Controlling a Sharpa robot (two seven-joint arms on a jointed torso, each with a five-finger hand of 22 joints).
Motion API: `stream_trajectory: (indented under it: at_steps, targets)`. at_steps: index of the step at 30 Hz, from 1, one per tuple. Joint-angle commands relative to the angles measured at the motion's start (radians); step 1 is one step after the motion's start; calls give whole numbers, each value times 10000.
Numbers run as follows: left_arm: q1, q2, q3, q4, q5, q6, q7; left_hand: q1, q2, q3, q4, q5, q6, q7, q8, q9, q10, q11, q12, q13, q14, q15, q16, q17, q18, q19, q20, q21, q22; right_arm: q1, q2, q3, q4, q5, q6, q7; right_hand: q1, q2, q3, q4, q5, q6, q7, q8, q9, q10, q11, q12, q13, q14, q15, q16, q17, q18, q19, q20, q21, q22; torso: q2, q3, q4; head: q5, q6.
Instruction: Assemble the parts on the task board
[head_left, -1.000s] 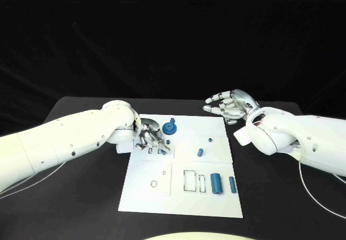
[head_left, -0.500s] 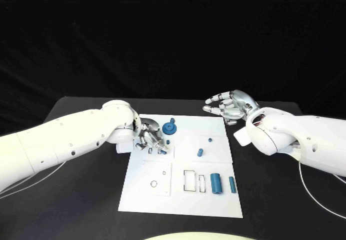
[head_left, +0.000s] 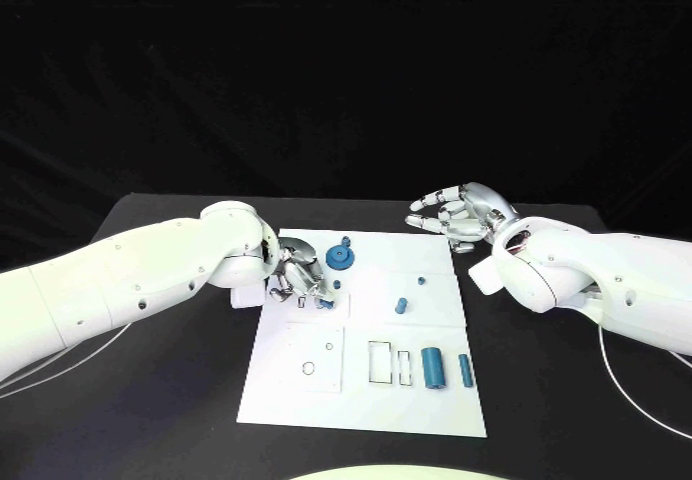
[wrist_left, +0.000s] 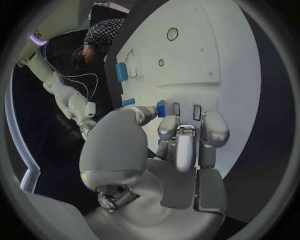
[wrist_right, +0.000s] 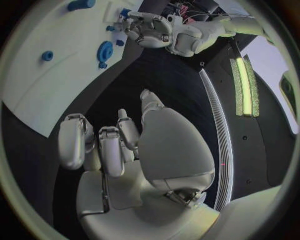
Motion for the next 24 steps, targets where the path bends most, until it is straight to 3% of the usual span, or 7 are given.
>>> stream_trajectory:
  at_steps: [1,4,7,8,12,24]
  targets:
    - [5,-70,9,76,879,-327,21,-129,21,1705,-1641,40,22,-14,47,24,64,10,-28,17,923,-83,46,2217,-57,61,-4,37,20,-11,0,-3,-1,-65,239,102,-86,22,-1,47,-27,38,2,60,-17,-37,-30,-17,-8,675,-4,-40,1000,202,-60,0,-37,470,0,4,-1,7,11]
    - [4,-177,14,156,1193,-549,63,-217,-23,1884,-1817,150,68,-23,49,86,106,-9,-40,21,935,-96,59,2248,-69,115,-17,71,92,-12,-5,-5,0,-65,248,111,-98,32,0,51,-25,38,3,61,-18,-31,-30,-12,-2,675,-5,-40,1001,203,-62,0,-40,468,2,5,-3,2,17]
    - [1,-331,21,326,1411,-836,146,-466,-178,2196,-2174,685,203,-49,38,215,192,-37,-87,11,943,-128,63,2267,-83,178,-47,113,164,-13,-12,-8,-7,-65,253,114,-98,32,0,51,-25,38,3,61,-18,-31,-30,-12,-2,675,-5,-40,1001,203,-62,0,-40,468,5,6,-8,4,12]
    - [1,-352,22,354,1413,-878,161,-466,-178,2196,-2174,685,203,-49,38,215,192,-37,-87,11,943,-128,63,2267,-83,178,-47,113,164,-13,-12,-8,-9,-65,253,114,-98,32,0,51,-25,38,3,61,-18,-31,-30,-12,-2,675,-5,-40,1001,203,-62,0,-40,468,7,6,-6,2,11]
    - [-9,-548,26,655,1092,-1295,322,-727,-407,2276,-2468,1731,385,-99,65,370,322,-86,-64,112,968,-167,97,2345,-104,258,-85,178,285,-22,-13,-13,-36,-65,253,113,-115,45,1,54,-22,38,3,63,-20,-26,-30,-8,3,674,-5,-41,1000,202,-60,-1,-40,470,11,5,2,6,-2]
    - [-180,-1064,-17,1561,-1418,-2795,624,-840,-637,2299,-2739,2382,640,-175,18,478,552,-162,-1,285,996,-225,137,2432,-171,482,-140,352,645,-56,-39,-20,-63,-65,174,136,-142,63,2,57,-12,36,3,63,-23,-30,-30,-11,-3,674,-5,-42,1001,205,-67,-1,-54,462,-15,18,12,67,-78]
